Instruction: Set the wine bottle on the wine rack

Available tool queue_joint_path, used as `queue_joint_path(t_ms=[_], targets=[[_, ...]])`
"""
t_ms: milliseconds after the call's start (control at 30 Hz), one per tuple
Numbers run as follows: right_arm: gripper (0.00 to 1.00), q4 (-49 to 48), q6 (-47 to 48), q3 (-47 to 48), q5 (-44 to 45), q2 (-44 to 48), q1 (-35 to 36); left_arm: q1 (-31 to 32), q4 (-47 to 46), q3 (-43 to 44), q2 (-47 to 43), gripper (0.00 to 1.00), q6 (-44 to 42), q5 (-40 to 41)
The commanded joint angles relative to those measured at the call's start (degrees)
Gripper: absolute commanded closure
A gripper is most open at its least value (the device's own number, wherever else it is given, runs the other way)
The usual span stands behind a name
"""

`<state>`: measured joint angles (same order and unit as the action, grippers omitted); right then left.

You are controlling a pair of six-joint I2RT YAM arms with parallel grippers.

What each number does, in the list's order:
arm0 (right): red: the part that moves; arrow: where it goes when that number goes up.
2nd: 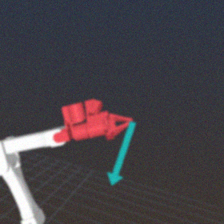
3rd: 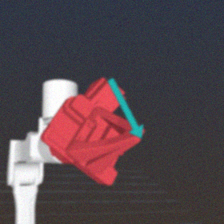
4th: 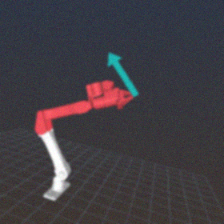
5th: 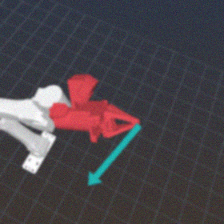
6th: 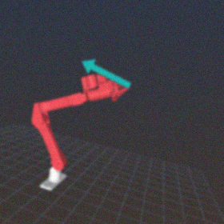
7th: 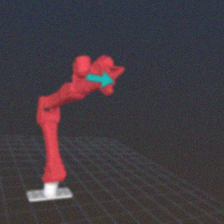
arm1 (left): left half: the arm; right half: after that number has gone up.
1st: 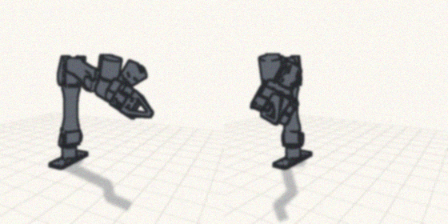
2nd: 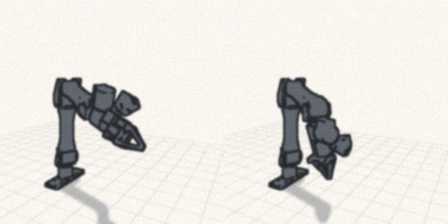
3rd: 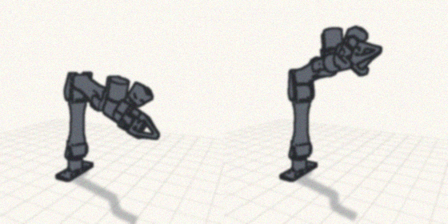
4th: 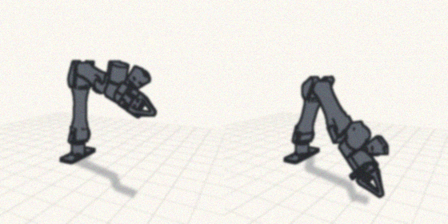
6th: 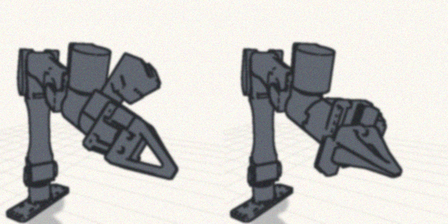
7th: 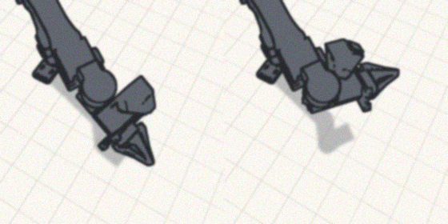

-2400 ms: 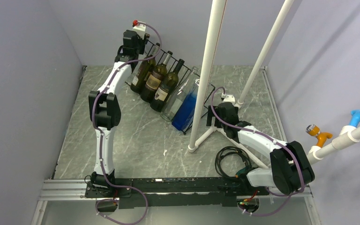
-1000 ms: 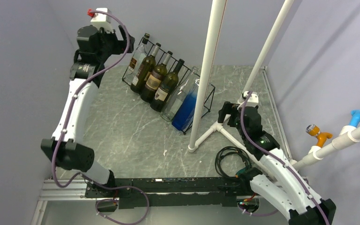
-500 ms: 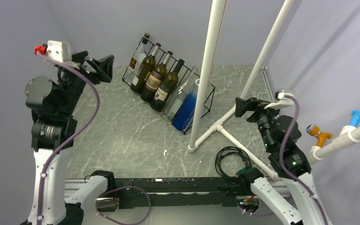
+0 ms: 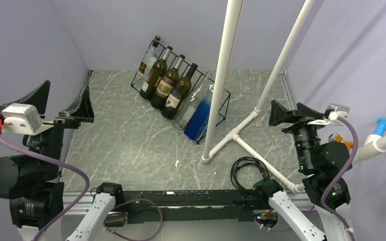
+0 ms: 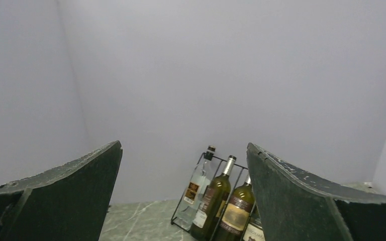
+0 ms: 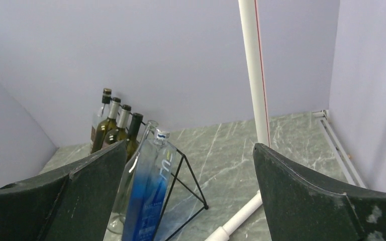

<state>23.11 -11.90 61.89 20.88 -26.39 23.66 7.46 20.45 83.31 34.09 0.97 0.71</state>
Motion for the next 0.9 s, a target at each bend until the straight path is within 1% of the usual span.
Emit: queue_joint_path(t_ms=[0, 133, 233, 400, 867], targets=[[0.00, -5.4, 3.1, 1.4, 2.1, 1.3, -0.1, 1.6, -1.4, -2.1, -1.4, 0.00, -5.6, 5.9], [0.00, -8.0, 2.9, 0.2, 4.4, 2.4, -0.1, 3.3, -2.1, -2.7, -1.8, 0.01, -8.5, 10.3], [0.00, -9.5, 3.3, -1.2, 4.3, 3.3, -0.1, 4.3, -2.7, -3.0, -1.4, 0.01, -9.7, 12.3], [0.00, -10.5, 3.6, -2.6, 4.7, 3.8, -0.1, 5.0, -3.3, -3.7, -1.0, 0.01, -10.2, 11.9], [0.00, -10.9, 4.6, -2.7, 7.6, 0.9, -0.1, 5.0, -4.4, -4.1, 1.1, 0.03, -9.9, 11.4]])
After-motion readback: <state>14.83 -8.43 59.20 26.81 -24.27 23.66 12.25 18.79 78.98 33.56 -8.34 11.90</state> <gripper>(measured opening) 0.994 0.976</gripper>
